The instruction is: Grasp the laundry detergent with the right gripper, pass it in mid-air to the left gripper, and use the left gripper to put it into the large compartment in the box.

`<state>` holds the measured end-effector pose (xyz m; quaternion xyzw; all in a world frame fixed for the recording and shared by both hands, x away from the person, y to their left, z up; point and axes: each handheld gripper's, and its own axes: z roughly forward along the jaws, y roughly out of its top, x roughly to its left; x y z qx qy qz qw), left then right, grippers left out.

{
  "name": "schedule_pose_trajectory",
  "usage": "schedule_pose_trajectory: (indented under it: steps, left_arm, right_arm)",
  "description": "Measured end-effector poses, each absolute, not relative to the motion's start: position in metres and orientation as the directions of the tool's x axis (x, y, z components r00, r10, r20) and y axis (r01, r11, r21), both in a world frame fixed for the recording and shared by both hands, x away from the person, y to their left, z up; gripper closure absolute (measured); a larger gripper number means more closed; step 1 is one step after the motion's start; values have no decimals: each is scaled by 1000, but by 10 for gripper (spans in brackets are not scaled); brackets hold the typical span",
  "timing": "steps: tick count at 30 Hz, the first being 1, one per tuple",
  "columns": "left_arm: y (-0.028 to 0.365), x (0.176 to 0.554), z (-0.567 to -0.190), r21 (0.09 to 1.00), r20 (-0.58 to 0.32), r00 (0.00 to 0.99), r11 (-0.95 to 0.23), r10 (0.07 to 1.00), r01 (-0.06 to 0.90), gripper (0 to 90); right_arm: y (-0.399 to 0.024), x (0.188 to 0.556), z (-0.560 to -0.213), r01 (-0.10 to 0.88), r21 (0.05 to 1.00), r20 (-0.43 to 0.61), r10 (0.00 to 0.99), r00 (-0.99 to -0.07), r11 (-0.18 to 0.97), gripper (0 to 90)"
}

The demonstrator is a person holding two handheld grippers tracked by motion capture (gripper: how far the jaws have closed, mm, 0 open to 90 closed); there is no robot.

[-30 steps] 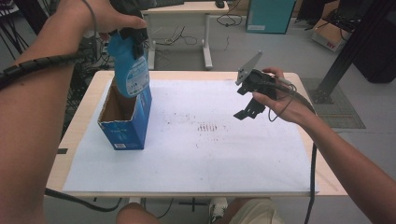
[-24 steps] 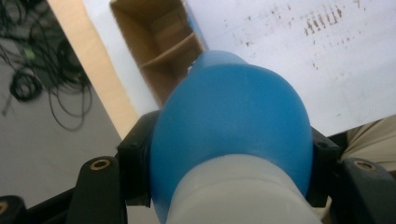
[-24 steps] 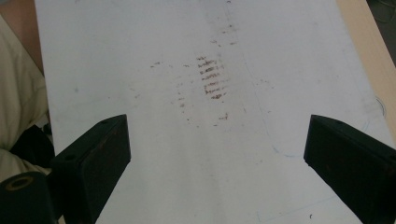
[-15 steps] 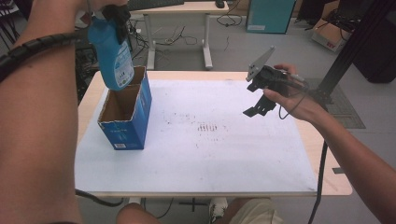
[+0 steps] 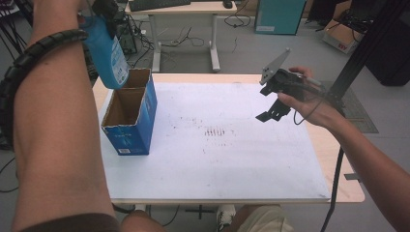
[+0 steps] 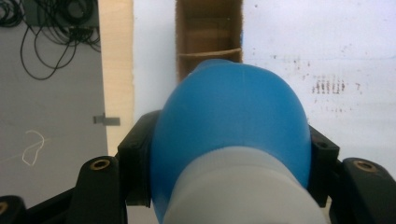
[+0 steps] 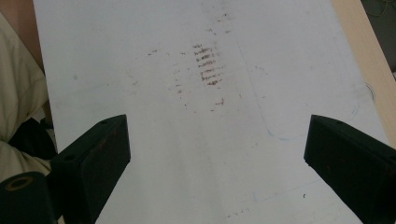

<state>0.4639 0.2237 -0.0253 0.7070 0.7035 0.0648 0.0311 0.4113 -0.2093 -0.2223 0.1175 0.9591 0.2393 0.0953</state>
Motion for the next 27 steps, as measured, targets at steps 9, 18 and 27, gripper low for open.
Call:
schedule_pose_trajectory:
  steps: [9, 18, 27]
  left_arm:
    - [231, 463, -26, 162, 37, -29, 23, 999, 987, 370]
    - [232, 465, -36, 158, 27, -25, 21, 999, 987, 370]
    - [236, 466, -45, 155, 24, -23, 19, 999, 988, 370]
  right_arm:
    - [-216, 410, -222, 197, 477, -132, 291, -947, 857, 72]
    - [-218, 410, -224, 198, 469, -139, 293, -946, 861, 72]
    - [-218, 409, -226, 199, 463, -137, 291, -947, 864, 72]
